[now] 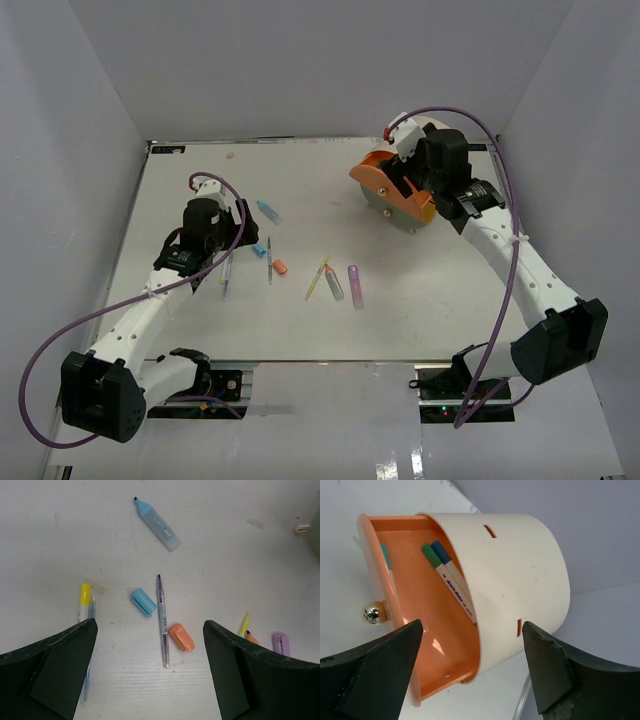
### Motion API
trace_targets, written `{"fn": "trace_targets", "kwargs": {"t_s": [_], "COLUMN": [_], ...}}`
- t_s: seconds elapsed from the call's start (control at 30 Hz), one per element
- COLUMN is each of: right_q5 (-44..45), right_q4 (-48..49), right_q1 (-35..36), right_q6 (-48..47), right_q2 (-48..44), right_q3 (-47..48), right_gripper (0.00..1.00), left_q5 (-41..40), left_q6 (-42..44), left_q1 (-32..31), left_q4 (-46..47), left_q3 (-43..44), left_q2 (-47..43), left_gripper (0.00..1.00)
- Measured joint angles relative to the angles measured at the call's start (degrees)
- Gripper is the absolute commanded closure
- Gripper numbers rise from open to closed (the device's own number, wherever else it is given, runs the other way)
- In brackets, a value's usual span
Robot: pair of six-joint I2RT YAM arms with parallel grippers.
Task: Sort the stationery into containers
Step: Place the pen in the drawer, then pick up the pen from the center of the board.
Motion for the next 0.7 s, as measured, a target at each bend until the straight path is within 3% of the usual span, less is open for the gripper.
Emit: {"fn": "trace_targets", "kwargs": {"t_s": [0.1, 0.17, 0.4, 0.7], "right_q5": [0.5, -0.3, -7.0, -15.6], "right_q4": [0.0, 1.5, 13.8, 18.5], "right_q1": [0.0, 0.0, 0.0, 0.0], "right_q6": [2.6, 5.7, 19.2, 29.8], "right_q2": [-4.1, -8.5, -31.1, -39.5], "right_q3": [0.0, -0.7, -16.8, -33.8], "right_gripper": [0.02, 0.1, 0.1, 0.1], "left_q5": [-0.9, -1.6, -3.2, -4.0], "left_q6": [-0.1, -0.4, -1.8, -2.9], "left_q1": [0.7, 1.8, 6.4, 9.7], "left_q4": [-1.1, -1.8, -4.5, -6.5], "left_q3": [0.0, 0.0, 0.0, 0.0], "left_q2": [1.4, 2.4, 8.0, 16.9], "left_gripper": [0.02, 0.04, 0.12, 0.37]}}
